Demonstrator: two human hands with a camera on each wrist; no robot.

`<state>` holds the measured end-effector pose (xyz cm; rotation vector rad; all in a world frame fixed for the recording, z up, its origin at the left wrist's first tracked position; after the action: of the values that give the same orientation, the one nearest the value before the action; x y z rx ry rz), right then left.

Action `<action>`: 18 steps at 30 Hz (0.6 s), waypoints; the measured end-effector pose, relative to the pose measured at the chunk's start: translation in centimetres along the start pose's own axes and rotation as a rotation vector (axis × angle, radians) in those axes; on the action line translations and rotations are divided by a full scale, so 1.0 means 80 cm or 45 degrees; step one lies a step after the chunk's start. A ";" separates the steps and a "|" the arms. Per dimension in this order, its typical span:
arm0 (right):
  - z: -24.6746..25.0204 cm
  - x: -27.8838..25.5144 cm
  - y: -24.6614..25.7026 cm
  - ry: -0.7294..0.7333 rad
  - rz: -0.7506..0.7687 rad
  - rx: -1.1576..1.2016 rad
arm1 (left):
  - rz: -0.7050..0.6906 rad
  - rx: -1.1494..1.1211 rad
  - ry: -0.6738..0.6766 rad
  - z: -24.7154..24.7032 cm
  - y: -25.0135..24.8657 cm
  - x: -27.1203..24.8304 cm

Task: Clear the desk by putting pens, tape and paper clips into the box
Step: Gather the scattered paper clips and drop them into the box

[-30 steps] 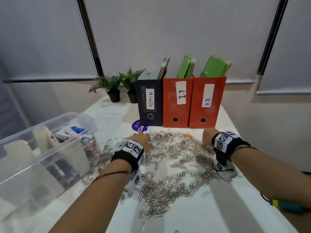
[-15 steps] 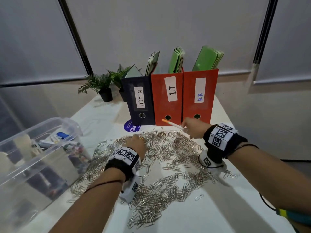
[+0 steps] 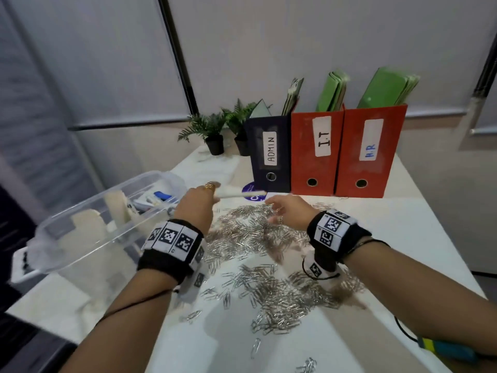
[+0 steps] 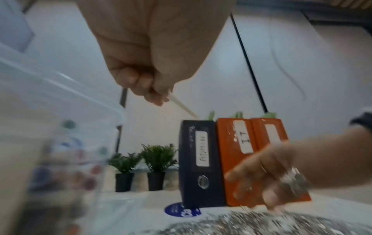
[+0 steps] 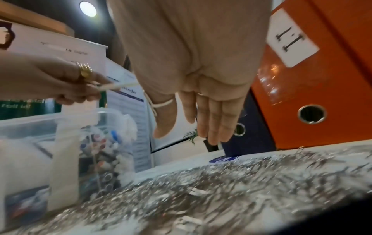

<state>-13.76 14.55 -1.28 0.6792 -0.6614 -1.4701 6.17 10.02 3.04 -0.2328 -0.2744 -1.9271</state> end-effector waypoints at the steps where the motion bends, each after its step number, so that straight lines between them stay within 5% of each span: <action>1: -0.013 0.002 0.005 0.034 0.003 -0.050 | 0.081 -0.055 -0.040 0.008 0.017 -0.009; 8: -0.075 0.016 0.033 0.220 0.046 -0.302 | 0.826 -0.204 -0.321 0.057 0.121 -0.074; 18: -0.081 0.017 0.028 0.191 0.040 -0.235 | 0.824 0.064 -0.035 0.029 0.159 -0.067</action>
<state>-7.42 13.24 -3.87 0.6254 -0.4134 -1.4162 20.06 10.98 4.69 -0.2748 -0.2296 -1.2764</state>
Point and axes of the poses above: each hand's wrist, its own x-axis towards the middle knuckle, its own z-axis out of the back of the hand, y = z × x, the point moved 2 cm from there along x, towards the middle knuckle, and after that the axes turned 12 degrees about x, right-handed, at the moved point
